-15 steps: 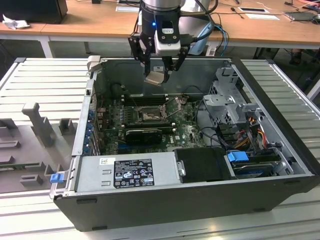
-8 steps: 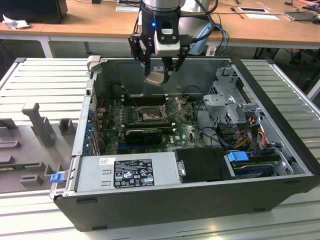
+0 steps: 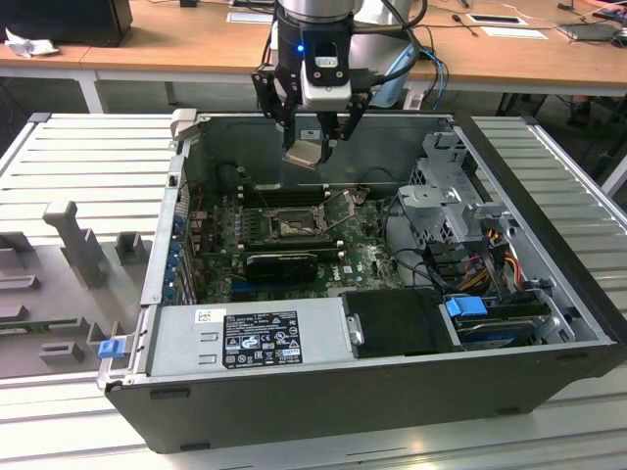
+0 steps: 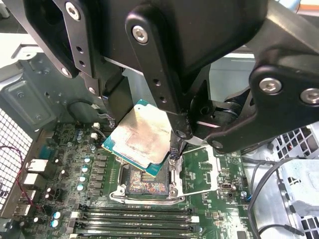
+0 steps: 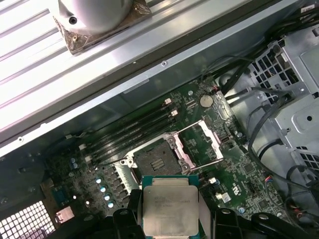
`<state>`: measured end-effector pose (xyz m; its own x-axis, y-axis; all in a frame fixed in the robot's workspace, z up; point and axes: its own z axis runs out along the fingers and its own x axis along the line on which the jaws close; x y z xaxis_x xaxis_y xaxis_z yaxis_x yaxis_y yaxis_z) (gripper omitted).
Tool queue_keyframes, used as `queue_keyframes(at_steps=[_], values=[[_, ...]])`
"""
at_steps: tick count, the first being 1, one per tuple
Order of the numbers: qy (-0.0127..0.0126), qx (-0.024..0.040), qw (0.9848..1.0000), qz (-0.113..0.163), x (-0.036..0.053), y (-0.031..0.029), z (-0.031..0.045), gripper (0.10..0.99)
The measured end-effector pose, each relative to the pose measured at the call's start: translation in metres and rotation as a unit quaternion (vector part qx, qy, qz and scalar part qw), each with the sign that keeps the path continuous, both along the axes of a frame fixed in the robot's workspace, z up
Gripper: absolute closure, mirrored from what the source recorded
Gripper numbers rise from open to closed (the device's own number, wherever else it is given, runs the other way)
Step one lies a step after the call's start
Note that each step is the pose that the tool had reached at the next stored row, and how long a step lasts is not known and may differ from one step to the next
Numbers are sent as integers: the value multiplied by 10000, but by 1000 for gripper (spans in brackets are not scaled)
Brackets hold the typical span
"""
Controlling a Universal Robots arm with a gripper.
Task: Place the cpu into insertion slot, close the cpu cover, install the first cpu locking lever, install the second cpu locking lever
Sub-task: 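Place the cpu into insertion slot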
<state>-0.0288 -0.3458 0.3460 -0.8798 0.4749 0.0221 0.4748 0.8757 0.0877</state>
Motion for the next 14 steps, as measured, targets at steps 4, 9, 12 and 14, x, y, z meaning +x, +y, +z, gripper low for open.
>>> queue_keyframes(at_steps=[4,9,12,14], values=[[0,0,10000,-64,0,0,-3,545],[0,0,9999,-168,0,0,-8,545],[0,0,9997,-224,0,0,-11,545],[0,0,9997,-258,0,0,-13,545]])
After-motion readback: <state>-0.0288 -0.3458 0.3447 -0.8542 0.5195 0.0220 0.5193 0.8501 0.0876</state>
